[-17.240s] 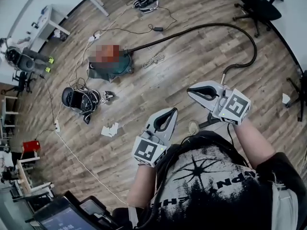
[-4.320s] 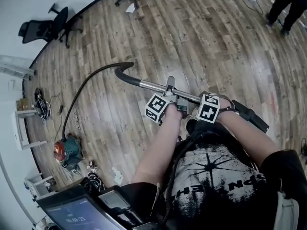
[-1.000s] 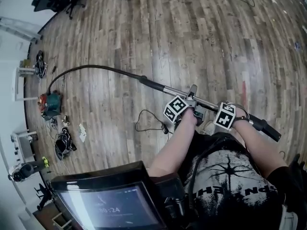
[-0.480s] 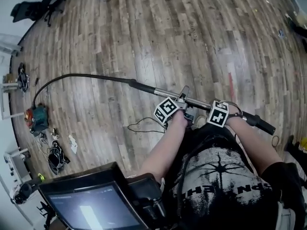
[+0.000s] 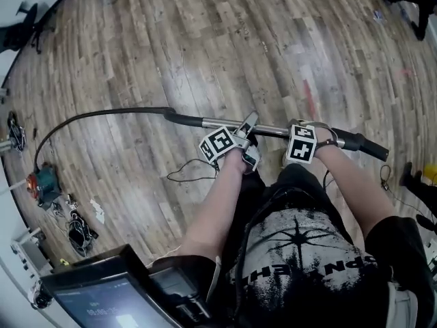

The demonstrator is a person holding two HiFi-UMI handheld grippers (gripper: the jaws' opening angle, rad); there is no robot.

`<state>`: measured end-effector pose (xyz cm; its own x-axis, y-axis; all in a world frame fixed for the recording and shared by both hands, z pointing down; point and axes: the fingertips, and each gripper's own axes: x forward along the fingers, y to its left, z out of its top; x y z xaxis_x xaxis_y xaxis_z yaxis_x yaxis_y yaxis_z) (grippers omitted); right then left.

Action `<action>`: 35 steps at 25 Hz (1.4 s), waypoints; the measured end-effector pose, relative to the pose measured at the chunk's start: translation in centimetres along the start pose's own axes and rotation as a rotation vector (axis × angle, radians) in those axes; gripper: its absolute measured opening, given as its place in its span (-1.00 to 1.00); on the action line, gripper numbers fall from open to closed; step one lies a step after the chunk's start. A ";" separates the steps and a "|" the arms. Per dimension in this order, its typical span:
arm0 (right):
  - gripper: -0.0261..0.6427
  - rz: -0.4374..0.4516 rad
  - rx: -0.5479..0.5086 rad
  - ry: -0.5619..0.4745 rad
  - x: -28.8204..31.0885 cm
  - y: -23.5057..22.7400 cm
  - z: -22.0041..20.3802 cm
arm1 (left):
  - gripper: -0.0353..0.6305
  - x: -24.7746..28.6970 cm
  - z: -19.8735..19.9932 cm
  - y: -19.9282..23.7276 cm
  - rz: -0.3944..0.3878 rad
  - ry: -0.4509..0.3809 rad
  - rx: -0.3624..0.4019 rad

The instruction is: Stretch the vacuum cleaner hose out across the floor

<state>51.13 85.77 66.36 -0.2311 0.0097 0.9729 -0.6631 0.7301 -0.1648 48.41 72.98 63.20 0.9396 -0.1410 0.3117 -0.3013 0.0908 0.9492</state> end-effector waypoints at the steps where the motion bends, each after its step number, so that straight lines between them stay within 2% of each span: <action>1: -0.62 0.001 -0.018 0.004 0.2 -0.5 -1.1 | -0.42 0.6 -0.9 0.2 -0.005 0.023 -0.010; 6: -0.62 0.006 -0.057 0.031 2.8 -2.2 -6.2 | -0.32 1.9 -5.6 2.8 0.013 0.085 -0.076; 8: -0.62 0.005 -0.040 0.041 4.5 -2.6 -7.8 | -0.44 1.3 -7.2 4.3 0.033 0.118 -0.064; 9: -0.62 0.001 -0.027 0.046 5.6 -3.1 -8.7 | -0.63 1.1 -7.7 5.0 0.042 0.136 -0.041; 11: -0.62 -0.006 0.001 0.057 7.9 -4.1 -10.8 | -0.86 0.9 -8.0 6.4 0.064 0.170 0.036; 12: -0.62 -0.006 0.017 0.060 9.1 -4.4 -11.7 | -0.89 1.0 -8.0 7.2 0.076 0.183 0.084; 16: -0.62 -0.011 0.045 0.056 14.5 -5.7 -14.4 | -0.89 2.4 -7.0 10.2 0.077 0.214 0.285; 22: -0.62 -0.048 -0.010 0.041 23.3 -9.1 -19.6 | -0.89 8.2 -6.6 14.2 0.011 0.227 0.462; 27: -0.66 -0.090 0.016 0.016 32.7 -12.6 -25.5 | -0.89 14.3 -7.8 19.5 -0.019 0.265 0.659; 32: -0.67 -0.128 0.017 -0.019 44.3 -15.4 -31.1 | -0.89 18.4 -7.0 27.0 -0.028 0.251 0.747; 35: -0.68 -0.124 -0.021 -0.030 50.3 -16.2 -34.0 | -0.89 19.6 -5.6 31.3 0.021 0.217 0.770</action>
<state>74.45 97.71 123.49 -0.1697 -0.1015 0.9803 -0.6732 0.7384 -0.0400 58.26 78.59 98.79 0.9192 0.0551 0.3900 -0.2726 -0.6259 0.7307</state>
